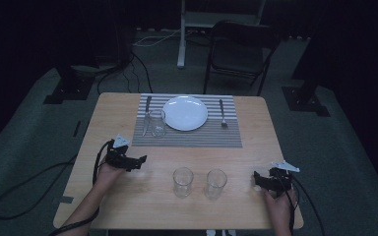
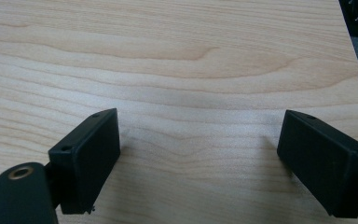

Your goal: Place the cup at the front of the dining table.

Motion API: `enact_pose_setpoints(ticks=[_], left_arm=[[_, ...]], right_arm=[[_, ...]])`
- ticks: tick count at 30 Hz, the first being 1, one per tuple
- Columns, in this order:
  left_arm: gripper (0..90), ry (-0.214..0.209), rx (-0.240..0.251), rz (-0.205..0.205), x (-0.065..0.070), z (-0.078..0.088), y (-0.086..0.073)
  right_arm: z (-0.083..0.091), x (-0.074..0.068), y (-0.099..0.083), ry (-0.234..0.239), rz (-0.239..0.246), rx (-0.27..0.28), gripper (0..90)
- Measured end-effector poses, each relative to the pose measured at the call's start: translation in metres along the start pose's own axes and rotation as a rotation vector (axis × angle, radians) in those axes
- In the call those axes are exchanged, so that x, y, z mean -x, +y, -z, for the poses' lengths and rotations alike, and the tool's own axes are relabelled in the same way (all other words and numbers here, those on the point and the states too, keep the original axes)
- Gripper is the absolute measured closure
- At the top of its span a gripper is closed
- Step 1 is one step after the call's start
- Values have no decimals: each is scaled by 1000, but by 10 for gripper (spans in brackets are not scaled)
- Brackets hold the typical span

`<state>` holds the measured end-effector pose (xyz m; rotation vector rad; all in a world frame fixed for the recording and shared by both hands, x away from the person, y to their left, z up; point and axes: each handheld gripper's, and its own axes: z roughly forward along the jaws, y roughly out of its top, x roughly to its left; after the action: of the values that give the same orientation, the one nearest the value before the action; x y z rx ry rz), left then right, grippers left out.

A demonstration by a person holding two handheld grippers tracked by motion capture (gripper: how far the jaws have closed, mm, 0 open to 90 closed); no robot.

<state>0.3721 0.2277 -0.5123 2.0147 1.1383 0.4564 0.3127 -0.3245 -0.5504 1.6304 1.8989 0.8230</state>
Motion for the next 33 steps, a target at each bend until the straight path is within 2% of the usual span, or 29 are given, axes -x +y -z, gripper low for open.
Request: enact_pose_setpoints(ticks=[12, 14, 17, 19, 26, 27, 30, 33], left_arm=[[2, 0, 40, 31, -8, 24, -25], [2, -28, 64, 36, -11, 28, -31], [2, 6, 67, 22, -13, 33, -37], [2, 28, 68, 28, -15, 37, -41], [2, 39, 121, 41, -22, 49, -55], [2, 50, 122, 45, -23, 51, -57], [2, 48, 121, 63, -26, 56, -63], [2, 52, 128, 51, -27, 61, -70]], right_arm=[[0, 0, 0, 0, 0, 0, 128], [0, 0, 0, 0, 0, 0, 127], [0, 0, 0, 0, 0, 0, 128], [0, 0, 0, 0, 1, 0, 128], [0, 0, 0, 0, 0, 0, 128], [0, 0, 0, 0, 0, 0, 127], [0, 0, 0, 0, -1, 0, 127], [0, 0, 0, 0, -1, 0, 128]])
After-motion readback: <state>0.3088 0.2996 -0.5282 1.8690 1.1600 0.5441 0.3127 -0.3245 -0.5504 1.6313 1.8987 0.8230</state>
